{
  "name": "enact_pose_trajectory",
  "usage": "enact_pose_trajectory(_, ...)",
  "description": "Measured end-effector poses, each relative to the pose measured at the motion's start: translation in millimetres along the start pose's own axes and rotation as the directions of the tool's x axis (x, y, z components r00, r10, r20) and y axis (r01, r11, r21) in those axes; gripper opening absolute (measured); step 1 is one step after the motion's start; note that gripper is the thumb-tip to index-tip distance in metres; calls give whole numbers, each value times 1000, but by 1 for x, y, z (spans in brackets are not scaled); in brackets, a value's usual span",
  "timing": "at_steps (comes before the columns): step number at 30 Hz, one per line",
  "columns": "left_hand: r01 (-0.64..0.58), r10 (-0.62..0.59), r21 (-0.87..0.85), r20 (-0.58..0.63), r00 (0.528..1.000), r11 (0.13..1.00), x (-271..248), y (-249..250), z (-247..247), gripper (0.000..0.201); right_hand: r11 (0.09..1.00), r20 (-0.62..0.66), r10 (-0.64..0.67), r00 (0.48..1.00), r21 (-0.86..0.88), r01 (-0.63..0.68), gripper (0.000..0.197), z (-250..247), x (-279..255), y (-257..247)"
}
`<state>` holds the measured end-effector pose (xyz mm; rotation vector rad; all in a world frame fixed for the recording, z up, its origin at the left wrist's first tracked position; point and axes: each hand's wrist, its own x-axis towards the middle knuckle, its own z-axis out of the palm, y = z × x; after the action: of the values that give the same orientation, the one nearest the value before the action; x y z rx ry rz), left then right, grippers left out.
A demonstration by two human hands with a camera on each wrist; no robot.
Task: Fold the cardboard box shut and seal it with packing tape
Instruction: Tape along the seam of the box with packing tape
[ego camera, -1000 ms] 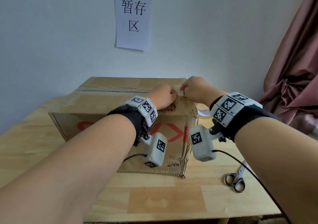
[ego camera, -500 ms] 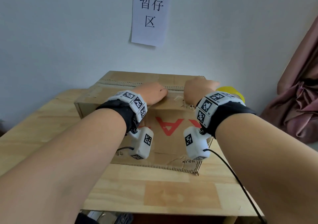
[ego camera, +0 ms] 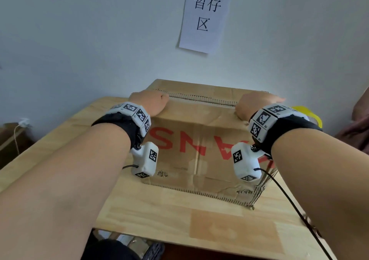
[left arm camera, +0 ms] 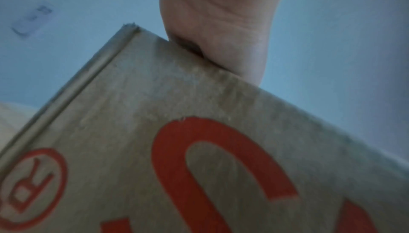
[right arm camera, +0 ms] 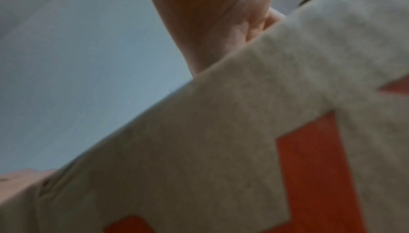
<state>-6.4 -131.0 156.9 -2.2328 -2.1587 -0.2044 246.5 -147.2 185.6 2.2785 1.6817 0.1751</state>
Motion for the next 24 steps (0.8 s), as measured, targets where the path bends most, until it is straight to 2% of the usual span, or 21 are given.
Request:
enact_pose_trajectory(4,14,-16,32,69,998,999,-7,27,3,78,997,21,-41,999,67,39,23,2,1,4)
enact_pose_trajectory(7,-174,184,-108,95,978,979,-23,58,4,78,976,-49,-161,986,140,167,29,4,-1,20)
enact_pose_trajectory(9,-340,357,-176,78,931,924,-38,83,1,79,961,-109,-186,976,187,204,29,5,-4,35)
enact_pose_trajectory(11,-496,508,-131,78,858,858,-49,107,1,79,953,-137,-205,969,198,229,27,8,-4,51)
enact_pose_trajectory(13,-584,584,-25,76,808,811,-53,125,5,78,945,-133,-242,961,190,265,31,12,-2,67)
enact_pose_trajectory(15,-610,607,25,66,792,792,-53,133,6,79,932,-137,-295,945,178,317,34,15,-6,81)
enact_pose_trajectory(18,-596,594,14,62,802,803,-45,124,3,76,908,-142,-346,927,200,369,38,16,-17,93)
enact_pose_trajectory(21,-539,537,51,49,842,841,-40,115,-1,69,906,-133,-356,925,194,377,42,14,-25,101)
enact_pose_trajectory(23,-463,466,92,-17,885,882,-34,107,3,55,894,-141,-382,913,195,404,42,12,-26,102)
enact_pose_trajectory(24,-412,421,112,-77,904,904,-29,101,7,41,881,-143,-394,908,223,417,41,10,-27,102)
